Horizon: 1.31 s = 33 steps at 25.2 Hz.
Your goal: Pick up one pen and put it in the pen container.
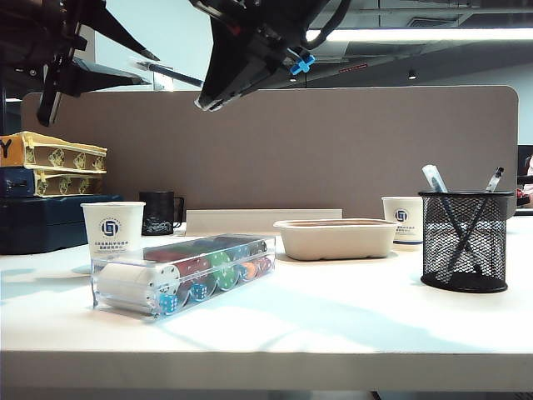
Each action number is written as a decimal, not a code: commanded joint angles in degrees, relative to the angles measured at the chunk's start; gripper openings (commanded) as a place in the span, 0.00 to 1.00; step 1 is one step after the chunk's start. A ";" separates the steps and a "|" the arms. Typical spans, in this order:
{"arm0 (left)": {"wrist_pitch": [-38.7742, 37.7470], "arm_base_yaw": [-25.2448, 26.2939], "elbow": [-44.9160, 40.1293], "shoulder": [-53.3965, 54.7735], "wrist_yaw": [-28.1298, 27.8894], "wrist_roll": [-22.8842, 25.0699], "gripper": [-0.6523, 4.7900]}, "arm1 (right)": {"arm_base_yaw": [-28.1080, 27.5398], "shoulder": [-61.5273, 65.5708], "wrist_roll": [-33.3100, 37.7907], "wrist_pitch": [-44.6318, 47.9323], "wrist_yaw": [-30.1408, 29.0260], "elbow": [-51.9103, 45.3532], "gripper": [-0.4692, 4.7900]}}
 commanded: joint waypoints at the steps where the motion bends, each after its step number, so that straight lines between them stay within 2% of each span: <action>1: 1.18 0.07 0.33 -0.13 0.24 0.17 0.35 | 0.76 -0.37 0.11 0.94 -0.39 0.33 0.09; 6: 1.51 0.07 0.33 -0.13 0.04 0.17 0.35 | 1.22 -0.37 0.09 0.90 -0.42 0.33 0.09; 10: 1.53 0.07 0.33 -0.13 0.09 0.17 0.31 | 1.20 -0.37 0.09 0.90 -0.39 0.33 0.09; 12: 1.55 0.07 0.33 -0.13 0.09 0.17 0.25 | 1.20 -0.37 0.09 0.90 -0.39 0.33 0.09; 16: 1.53 0.07 0.33 -0.13 0.09 0.17 0.21 | 1.20 -0.37 0.09 0.90 -0.39 0.33 0.09; 19: 1.53 0.07 0.33 -0.13 0.09 0.17 0.21 | 1.20 -0.37 0.09 0.87 -0.42 0.33 0.09; 21: 1.53 0.07 0.33 -0.13 0.09 0.17 0.21 | 1.16 -0.37 0.11 0.85 -0.37 0.31 0.33; 23: 1.53 0.07 0.33 -0.13 0.11 0.17 0.13 | 1.16 -0.37 0.11 0.85 -0.35 0.31 0.50; 33: 1.55 0.07 0.33 -0.13 0.26 0.22 0.11 | -0.04 -0.63 0.07 -1.25 0.90 0.33 0.56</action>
